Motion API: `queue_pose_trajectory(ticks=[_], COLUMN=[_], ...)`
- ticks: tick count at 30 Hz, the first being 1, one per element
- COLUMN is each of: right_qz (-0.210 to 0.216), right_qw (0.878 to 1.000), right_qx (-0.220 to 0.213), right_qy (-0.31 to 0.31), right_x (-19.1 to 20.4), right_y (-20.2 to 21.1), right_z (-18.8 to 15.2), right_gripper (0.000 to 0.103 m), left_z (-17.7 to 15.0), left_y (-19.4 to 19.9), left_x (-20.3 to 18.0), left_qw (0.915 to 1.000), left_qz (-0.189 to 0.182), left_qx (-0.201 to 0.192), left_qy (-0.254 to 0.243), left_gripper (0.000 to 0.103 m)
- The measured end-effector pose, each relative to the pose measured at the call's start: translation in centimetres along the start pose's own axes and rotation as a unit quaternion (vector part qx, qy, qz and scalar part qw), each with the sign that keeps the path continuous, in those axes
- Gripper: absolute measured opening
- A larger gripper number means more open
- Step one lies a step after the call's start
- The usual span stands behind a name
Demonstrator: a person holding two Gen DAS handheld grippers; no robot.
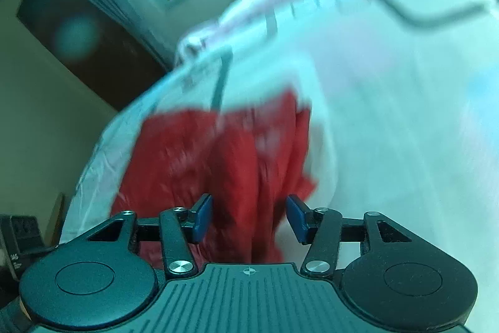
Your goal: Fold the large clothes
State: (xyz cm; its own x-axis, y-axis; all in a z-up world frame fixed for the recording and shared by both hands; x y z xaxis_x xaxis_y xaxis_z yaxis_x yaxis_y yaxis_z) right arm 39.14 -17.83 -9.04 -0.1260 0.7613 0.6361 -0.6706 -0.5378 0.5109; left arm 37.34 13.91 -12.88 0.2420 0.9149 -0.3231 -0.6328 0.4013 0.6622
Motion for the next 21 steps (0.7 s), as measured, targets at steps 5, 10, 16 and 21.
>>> queue_pose_trajectory(ticks=[5, 10, 16, 21], right_qz=[-0.011, -0.094, -0.097, -0.059], right_qw=[0.996, 0.988, 0.988, 0.996], right_qx=[0.015, 0.085, 0.107, 0.043], right_qy=[0.09, 0.091, 0.061, 0.044], right_x=[3.0, -0.3, -3.1, -0.7], right_y=[-1.8, -5.8, -6.3, -1.2], right_z=[3.3, 1.7, -1.0, 0.5], right_gripper=[0.022, 0.015, 0.015, 0.015], left_z=[4.4, 3.5, 2.2, 2.2], left_y=[-0.2, -6.0, -6.6, -1.0], left_x=[-2.4, -4.4, -4.5, -7.9], left_qw=[0.9978, 0.9945, 0.9913, 0.9892], left_qz=[0.007, 0.019, 0.03, 0.001], left_qx=[-0.043, 0.02, 0.025, -0.011], left_qy=[-0.051, -0.101, -0.125, -0.146], left_gripper=[0.062, 0.06, 0.061, 0.059])
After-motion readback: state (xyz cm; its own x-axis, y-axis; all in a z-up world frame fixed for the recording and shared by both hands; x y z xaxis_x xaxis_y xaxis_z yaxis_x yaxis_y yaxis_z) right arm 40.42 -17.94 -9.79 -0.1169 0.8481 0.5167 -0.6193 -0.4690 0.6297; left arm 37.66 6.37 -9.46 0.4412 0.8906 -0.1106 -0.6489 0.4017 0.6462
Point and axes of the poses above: each gripper's, at about its wrist camera, not at the fingertips, and y roughly against the way its jaws point, x to its left, z to its top, the point moved 9 cm from there along -y, roughly the way its jaws point, and after that the axes turned 6 degrees about z, right-handed, at the moved point
